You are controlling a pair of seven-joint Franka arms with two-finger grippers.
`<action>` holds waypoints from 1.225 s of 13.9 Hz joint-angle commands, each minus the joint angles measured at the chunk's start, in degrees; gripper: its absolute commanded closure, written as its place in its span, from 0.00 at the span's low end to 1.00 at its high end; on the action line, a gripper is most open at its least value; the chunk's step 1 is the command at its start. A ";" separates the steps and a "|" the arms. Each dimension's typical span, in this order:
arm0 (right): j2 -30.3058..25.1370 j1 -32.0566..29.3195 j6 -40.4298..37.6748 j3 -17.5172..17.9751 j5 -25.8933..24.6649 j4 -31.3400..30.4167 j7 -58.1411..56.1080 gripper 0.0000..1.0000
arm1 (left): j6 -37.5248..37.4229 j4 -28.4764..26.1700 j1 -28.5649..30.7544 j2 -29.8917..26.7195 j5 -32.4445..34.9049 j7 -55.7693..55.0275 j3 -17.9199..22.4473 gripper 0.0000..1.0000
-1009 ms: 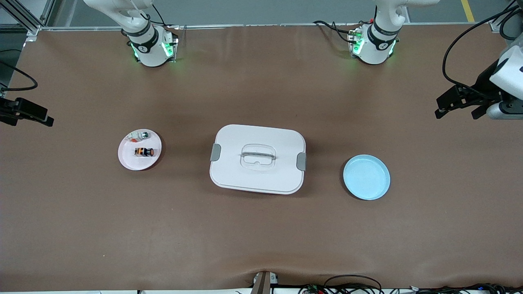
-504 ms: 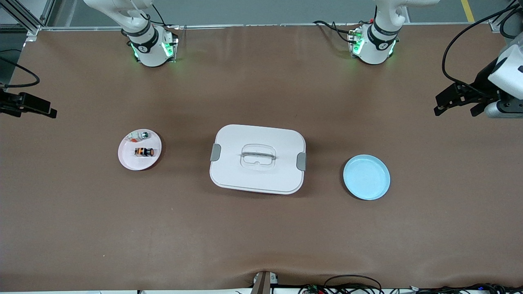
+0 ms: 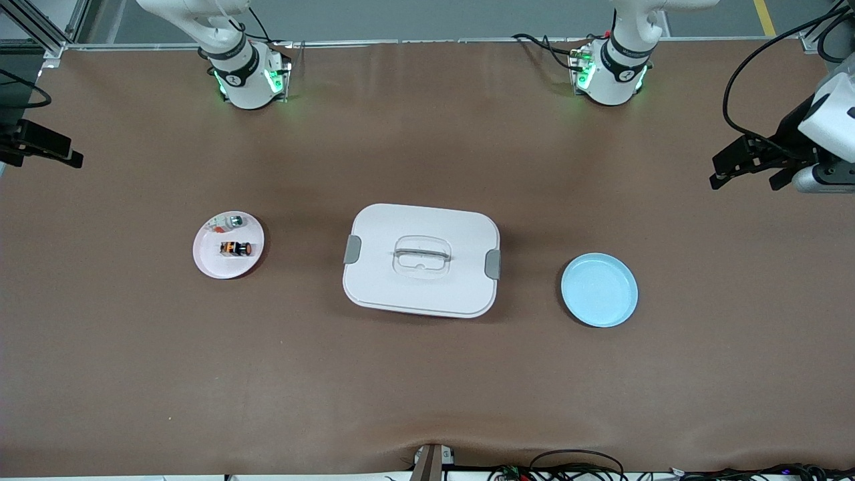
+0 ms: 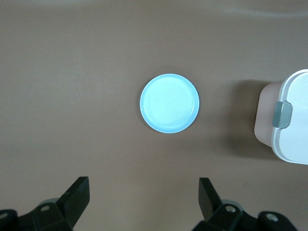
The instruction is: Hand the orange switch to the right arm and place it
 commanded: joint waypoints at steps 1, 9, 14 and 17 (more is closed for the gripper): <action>-0.12 -0.46 -0.74 0.06 0.54 0.26 0.99 0.00 | -1.12 0.51 -0.02 -0.30 0.52 0.91 0.17 0.00; -0.21 -0.37 5.48 0.14 0.36 -1.76 0.38 0.00 | -5.25 0.59 -0.02 -0.30 1.22 1.52 0.17 0.00; -1.00 -0.11 6.91 0.14 0.80 -3.26 0.47 0.00 | -9.29 3.75 -0.02 -0.04 1.40 3.09 0.17 0.00; -2.92 -0.02 8.83 0.23 0.80 -6.41 0.47 0.00 | -9.30 4.46 -0.02 0.13 1.23 4.34 0.17 0.00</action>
